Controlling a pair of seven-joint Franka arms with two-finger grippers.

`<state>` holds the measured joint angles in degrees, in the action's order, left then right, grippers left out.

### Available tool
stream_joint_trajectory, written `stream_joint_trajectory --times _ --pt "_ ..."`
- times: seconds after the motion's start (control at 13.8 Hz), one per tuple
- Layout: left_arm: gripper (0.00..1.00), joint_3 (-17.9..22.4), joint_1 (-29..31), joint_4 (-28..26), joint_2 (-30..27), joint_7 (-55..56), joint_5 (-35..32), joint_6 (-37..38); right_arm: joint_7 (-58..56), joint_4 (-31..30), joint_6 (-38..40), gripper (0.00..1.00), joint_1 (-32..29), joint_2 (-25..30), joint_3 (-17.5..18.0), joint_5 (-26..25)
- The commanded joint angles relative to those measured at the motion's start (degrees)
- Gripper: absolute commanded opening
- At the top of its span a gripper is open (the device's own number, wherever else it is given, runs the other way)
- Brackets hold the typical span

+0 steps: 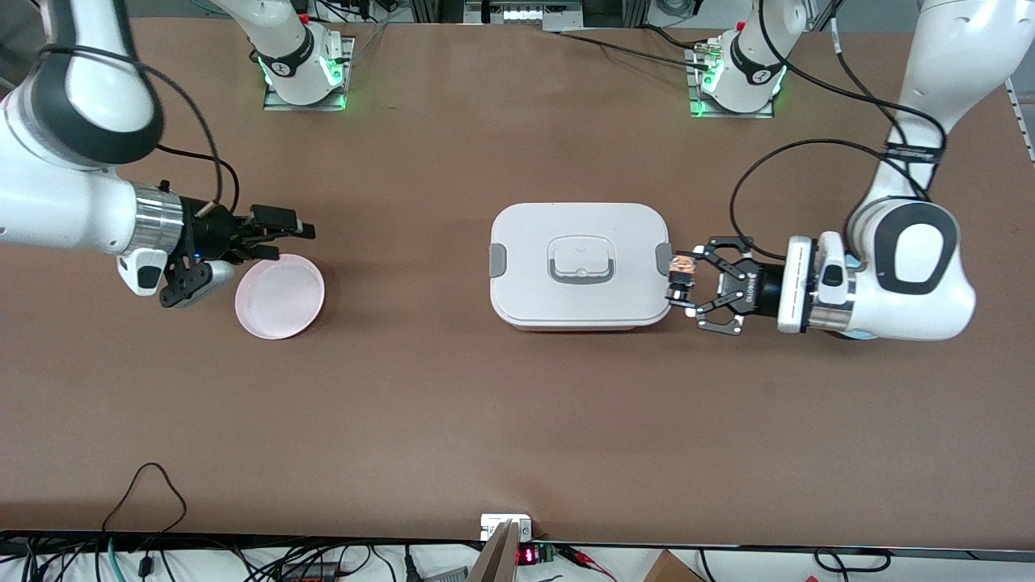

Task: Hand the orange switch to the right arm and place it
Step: 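Bring the switch over the white box toward the right gripper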

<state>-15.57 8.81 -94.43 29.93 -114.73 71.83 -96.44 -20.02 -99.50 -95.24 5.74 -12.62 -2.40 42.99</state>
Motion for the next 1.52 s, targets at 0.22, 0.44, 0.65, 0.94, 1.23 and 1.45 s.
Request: stream_joint_trajectory --times 0.22,0.44,0.65,0.94,1.23,1.45 --pt "0.0 -2.08 -8.63 -5.58 -0.93 -17.72 21.39 -8.4 -14.23 -4.37 11.03 1.0 -2.58 -5.66 0.29 34.54" --pt "0.0 -7.88 -10.48 -6.91 -0.58 -18.95 25.54 -15.33 -18.04 -6.23 11.92 1.0 -1.35 -6.98 0.56 42.34" --pt "0.0 -11.76 -12.49 -7.17 -0.49 -24.29 34.31 -22.11 -18.65 -7.02 10.08 1.0 1.1 -7.51 0.47 46.54" --pt "0.0 -11.76 -14.26 -7.26 -0.4 -24.67 38.38 -22.57 -21.64 -7.73 2.09 1.0 7.34 -8.48 0.47 52.53" --pt "0.0 -11.76 -14.35 -7.26 -0.4 -24.67 38.38 -22.66 -21.82 -7.47 -6.43 1.0 14.1 -8.65 0.47 59.9" --pt "0.0 -11.76 -14.52 -7.26 -0.32 -24.58 38.38 -22.66 -21.91 -6.85 -11.19 1.0 18.33 -8.83 0.47 66.67"
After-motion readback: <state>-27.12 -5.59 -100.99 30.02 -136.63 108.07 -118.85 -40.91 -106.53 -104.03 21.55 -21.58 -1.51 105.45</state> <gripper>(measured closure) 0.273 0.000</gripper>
